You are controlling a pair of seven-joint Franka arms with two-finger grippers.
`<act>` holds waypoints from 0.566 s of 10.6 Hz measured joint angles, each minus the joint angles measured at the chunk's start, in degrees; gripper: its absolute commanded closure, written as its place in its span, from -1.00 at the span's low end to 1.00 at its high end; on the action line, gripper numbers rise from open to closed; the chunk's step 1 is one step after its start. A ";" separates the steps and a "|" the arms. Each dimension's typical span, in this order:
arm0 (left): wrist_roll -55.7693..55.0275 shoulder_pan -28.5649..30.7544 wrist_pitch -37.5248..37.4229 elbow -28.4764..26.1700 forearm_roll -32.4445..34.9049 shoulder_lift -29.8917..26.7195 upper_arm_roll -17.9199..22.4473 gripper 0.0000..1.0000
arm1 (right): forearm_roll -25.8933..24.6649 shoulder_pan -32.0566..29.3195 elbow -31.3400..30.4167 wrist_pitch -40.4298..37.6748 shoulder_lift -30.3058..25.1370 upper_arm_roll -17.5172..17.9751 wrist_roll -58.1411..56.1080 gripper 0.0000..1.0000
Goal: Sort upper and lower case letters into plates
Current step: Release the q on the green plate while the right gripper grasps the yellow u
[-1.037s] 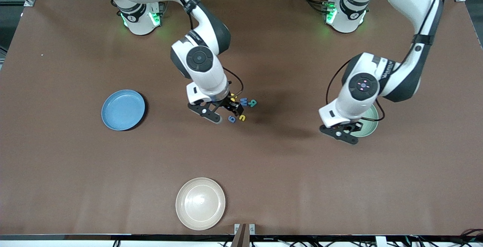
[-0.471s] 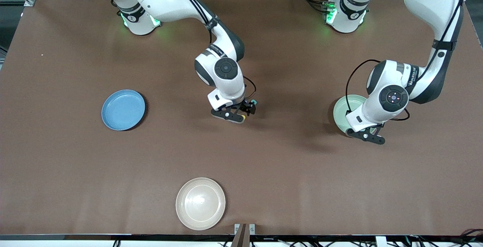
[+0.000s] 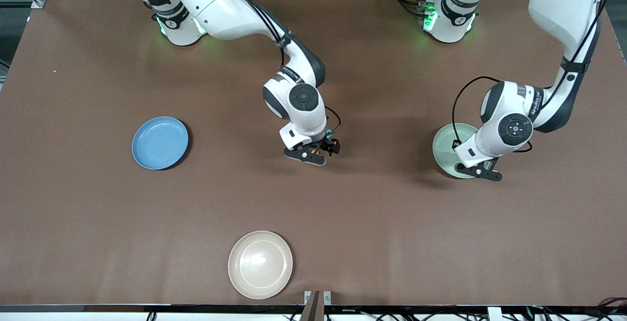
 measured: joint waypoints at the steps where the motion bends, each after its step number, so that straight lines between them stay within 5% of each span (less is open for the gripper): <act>1: 0.00 0.00 0.01 -0.05 0.00 0.16 -0.07 0.83 | 0.00 0.05 0.99 -0.03 0.60 0.00 1.60 -1.00; 4: 0.00 0.16 0.26 -0.05 0.00 0.41 -0.09 0.42 | 0.00 0.63 2.42 -0.04 2.19 0.00 3.31 -0.71; 6: 0.00 0.26 0.54 -0.02 0.00 0.41 -0.09 -0.19 | 0.00 0.70 2.75 -0.03 3.29 -0.02 3.42 -0.70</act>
